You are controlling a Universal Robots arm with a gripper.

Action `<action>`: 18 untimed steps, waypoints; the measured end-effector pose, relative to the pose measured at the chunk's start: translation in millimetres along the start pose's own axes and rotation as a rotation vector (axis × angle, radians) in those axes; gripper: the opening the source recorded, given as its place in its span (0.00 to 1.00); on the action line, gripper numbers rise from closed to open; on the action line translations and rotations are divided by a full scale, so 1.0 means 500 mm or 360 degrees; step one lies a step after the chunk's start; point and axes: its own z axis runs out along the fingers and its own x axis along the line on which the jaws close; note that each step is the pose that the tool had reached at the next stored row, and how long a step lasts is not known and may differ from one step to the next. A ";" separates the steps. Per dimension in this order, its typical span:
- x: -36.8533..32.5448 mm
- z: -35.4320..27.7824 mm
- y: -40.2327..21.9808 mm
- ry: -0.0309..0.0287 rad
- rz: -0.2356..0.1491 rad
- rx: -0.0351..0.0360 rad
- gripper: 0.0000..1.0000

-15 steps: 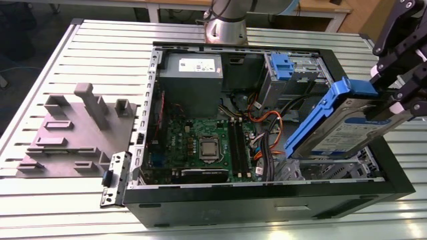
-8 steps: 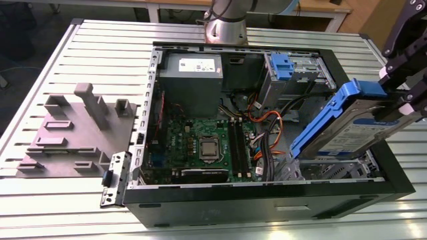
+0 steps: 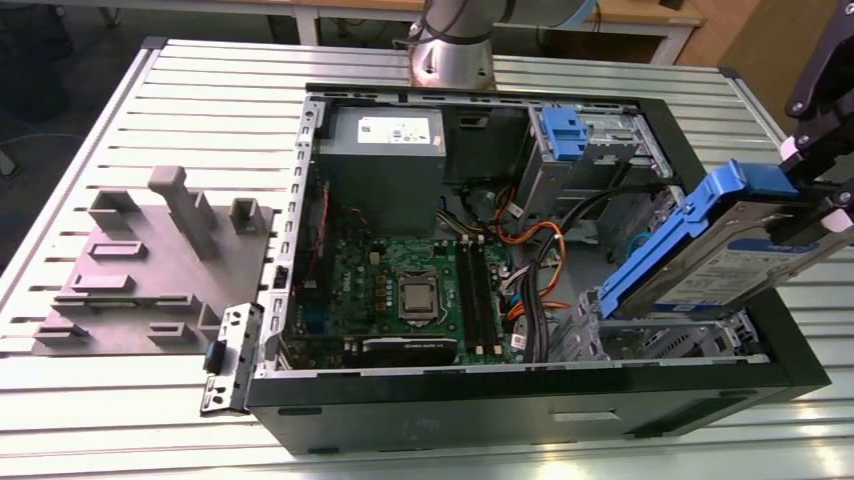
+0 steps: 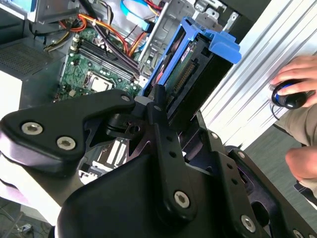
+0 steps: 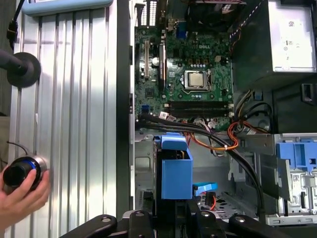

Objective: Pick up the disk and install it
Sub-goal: 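Pick up the disk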

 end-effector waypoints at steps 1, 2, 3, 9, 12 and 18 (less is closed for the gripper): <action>0.000 0.000 -0.004 0.00000 0.0000 0.0000 0.35; 0.000 0.000 -0.007 0.00001 0.0000 0.0000 0.35; 0.000 0.000 -0.010 0.00001 0.0000 0.0000 0.35; 0.000 0.000 -0.022 0.00002 0.0000 0.0000 0.35; -0.001 0.003 -0.022 0.00001 0.0000 0.0000 0.35; -0.004 0.004 -0.022 0.00000 0.0000 0.0000 0.35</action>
